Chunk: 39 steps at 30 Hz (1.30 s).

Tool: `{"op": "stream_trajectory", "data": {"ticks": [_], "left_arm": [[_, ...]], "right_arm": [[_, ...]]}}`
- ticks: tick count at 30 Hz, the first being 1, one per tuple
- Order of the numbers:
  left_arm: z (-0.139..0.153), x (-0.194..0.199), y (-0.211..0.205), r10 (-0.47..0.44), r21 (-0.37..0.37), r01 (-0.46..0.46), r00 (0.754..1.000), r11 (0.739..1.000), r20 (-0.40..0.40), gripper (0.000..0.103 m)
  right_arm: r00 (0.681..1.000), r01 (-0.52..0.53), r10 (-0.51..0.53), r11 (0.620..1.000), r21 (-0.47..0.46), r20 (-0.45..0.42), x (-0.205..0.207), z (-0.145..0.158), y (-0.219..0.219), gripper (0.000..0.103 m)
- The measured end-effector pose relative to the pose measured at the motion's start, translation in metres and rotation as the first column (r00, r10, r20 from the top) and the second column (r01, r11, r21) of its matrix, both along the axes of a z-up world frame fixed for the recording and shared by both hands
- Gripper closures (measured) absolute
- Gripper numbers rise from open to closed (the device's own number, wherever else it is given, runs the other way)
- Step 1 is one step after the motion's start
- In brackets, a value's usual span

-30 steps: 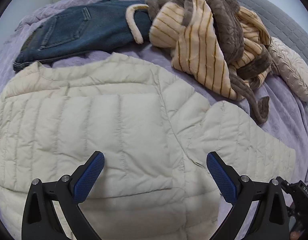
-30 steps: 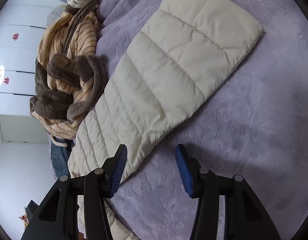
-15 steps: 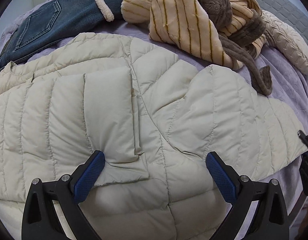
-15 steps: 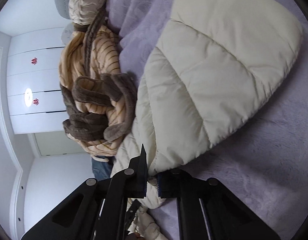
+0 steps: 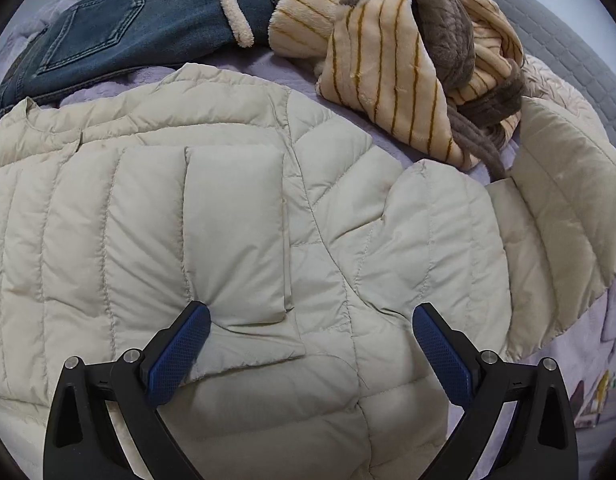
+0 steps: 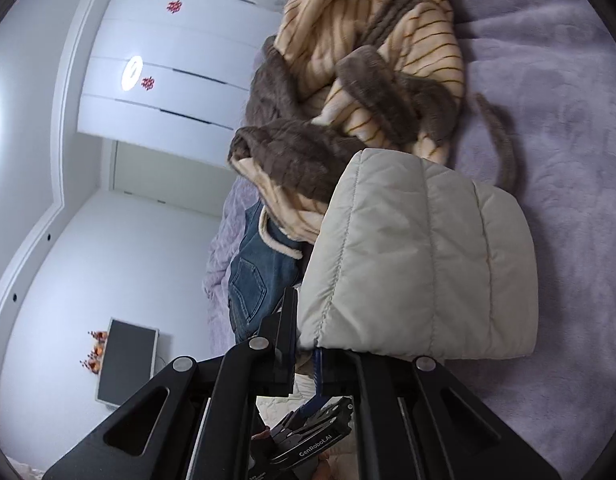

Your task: Fold large clothes

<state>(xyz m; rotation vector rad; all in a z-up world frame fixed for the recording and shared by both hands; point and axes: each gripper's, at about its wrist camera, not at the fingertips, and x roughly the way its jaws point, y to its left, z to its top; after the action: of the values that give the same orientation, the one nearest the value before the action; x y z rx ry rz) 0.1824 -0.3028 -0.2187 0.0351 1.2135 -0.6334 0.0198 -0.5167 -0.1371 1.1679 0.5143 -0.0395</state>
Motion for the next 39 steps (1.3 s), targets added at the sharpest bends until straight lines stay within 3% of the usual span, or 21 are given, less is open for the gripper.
{"op": "stream_trajectory", "data": {"ticks": [7,10,13,15,18,22,29,32,34,36,38,39], "left_arm": [[0.057,0.001,0.051,0.068,-0.151,-0.060,0.996,0.987,0.052,0.001],[0.070,0.015,0.091,0.125,-0.138,-0.112,0.988,0.984,0.092,0.001],[0.066,0.034,0.136,0.196,-0.073,-0.189,0.974,0.979,0.112,0.001],[0.059,0.041,0.165,0.237,-0.012,-0.238,0.962,0.971,0.134,0.001],[0.051,0.049,0.201,0.281,0.049,-0.292,0.945,0.955,0.169,0.001],[0.038,0.052,0.229,0.312,0.083,-0.330,0.934,0.940,0.173,0.001],[0.014,0.060,0.244,0.360,0.084,-0.370,0.926,0.925,0.113,0.001],[0.012,0.059,0.245,0.358,0.086,-0.368,0.927,0.926,0.110,0.001],[0.014,0.059,0.247,0.359,0.083,-0.368,0.927,0.926,0.106,0.001],[0.018,0.061,0.250,0.365,0.073,-0.373,0.926,0.925,0.099,0.001],[0.024,0.063,0.256,0.371,0.052,-0.378,0.923,0.925,0.101,0.001],[0.028,0.063,0.259,0.373,0.039,-0.378,0.922,0.925,0.100,0.001]], "right_arm": [[0.995,-0.104,0.104,0.994,-0.044,-0.004,0.053,0.011,0.037,0.096],[0.988,-0.157,0.157,0.983,-0.097,-0.015,0.073,0.018,0.055,0.096],[0.971,-0.237,0.235,0.956,-0.175,-0.037,0.101,0.026,0.087,0.096],[0.950,-0.311,0.304,0.918,-0.246,-0.069,0.124,0.031,0.118,0.096],[0.898,-0.440,0.411,0.824,-0.357,-0.158,0.157,0.025,0.174,0.096],[0.811,-0.586,0.499,0.695,-0.417,-0.306,0.185,-0.008,0.242,0.096],[0.714,-0.689,0.494,0.620,-0.376,-0.496,0.182,-0.073,0.282,0.096],[0.710,-0.682,0.462,0.639,-0.356,-0.532,0.175,-0.074,0.276,0.095],[0.731,-0.649,0.449,0.691,-0.318,-0.514,0.164,-0.067,0.265,0.095],[0.774,-0.587,0.433,0.765,-0.265,-0.462,0.151,-0.058,0.250,0.079],[0.832,-0.486,0.367,0.844,-0.227,-0.417,0.134,-0.052,0.228,0.032],[0.861,-0.430,0.328,0.878,-0.209,-0.388,0.127,-0.051,0.217,0.030]]}}
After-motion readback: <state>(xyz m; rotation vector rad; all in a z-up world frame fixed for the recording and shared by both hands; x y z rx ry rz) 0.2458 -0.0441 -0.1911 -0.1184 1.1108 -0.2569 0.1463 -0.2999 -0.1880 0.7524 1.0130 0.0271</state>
